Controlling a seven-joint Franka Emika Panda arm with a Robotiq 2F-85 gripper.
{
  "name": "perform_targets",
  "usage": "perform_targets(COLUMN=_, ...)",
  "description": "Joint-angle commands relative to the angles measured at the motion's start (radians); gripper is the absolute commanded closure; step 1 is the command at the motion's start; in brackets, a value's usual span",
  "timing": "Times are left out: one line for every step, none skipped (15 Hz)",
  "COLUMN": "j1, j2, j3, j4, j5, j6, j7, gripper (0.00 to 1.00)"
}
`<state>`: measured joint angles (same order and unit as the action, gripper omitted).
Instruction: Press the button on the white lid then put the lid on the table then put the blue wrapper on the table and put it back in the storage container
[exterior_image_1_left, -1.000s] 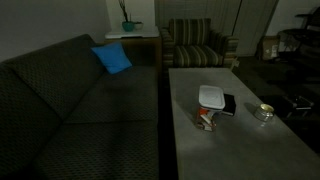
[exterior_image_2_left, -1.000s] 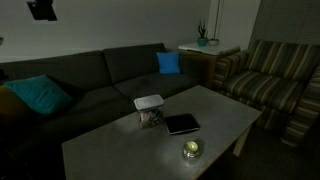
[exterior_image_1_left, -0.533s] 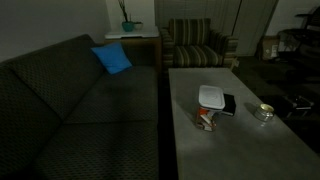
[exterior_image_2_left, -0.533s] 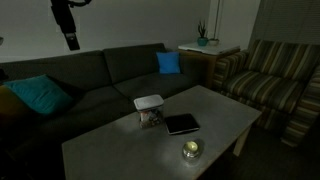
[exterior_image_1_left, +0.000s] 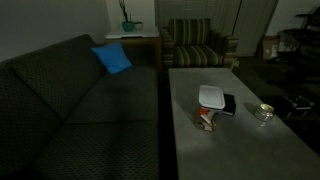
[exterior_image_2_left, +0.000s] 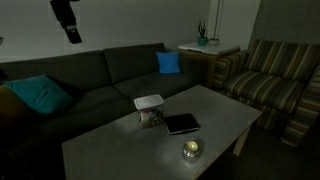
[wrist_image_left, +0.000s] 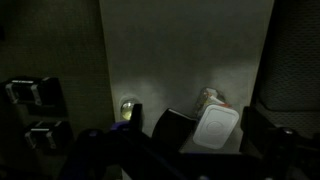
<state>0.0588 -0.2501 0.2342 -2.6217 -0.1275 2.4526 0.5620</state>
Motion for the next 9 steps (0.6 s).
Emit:
perform_targets(j1=-0.057, j2=0.025, j3=0.056, j4=-0.015, j5=-0.241, j6=0.116, j7=0.147, gripper=0.00)
perform_targets(j1=-0.074, j2=0.050, j3=0.052, j4=0.003, j5=-0.322, j6=0.146, j7=0.164, gripper=0.00)
perform_targets(j1=-0.094, j2=0.083, j3=0.050, j4=0.017, j5=-0.408, j6=0.186, j7=0.196, gripper=0.00)
perform_targets(j1=-0.113, j2=0.122, j3=0.038, j4=0.035, j5=-0.482, j6=0.232, j7=0.216, gripper=0.00)
perform_targets(j1=-0.127, j2=0.161, j3=0.021, j4=0.058, j5=-0.540, j6=0.270, j7=0.225, gripper=0.00)
perform_targets(j1=-0.152, j2=0.207, j3=0.015, j4=0.080, j5=-0.598, j6=0.323, j7=0.241, gripper=0.00)
perform_targets(j1=-0.167, j2=0.251, j3=-0.001, j4=0.103, j5=-0.641, j6=0.372, j7=0.245, gripper=0.00)
perform_targets(j1=-0.176, j2=0.298, j3=-0.017, j4=0.131, j5=-0.665, j6=0.420, j7=0.231, gripper=0.00)
perform_targets(j1=-0.181, j2=0.347, j3=-0.029, j4=0.163, j5=-0.677, j6=0.455, j7=0.211, gripper=0.00)
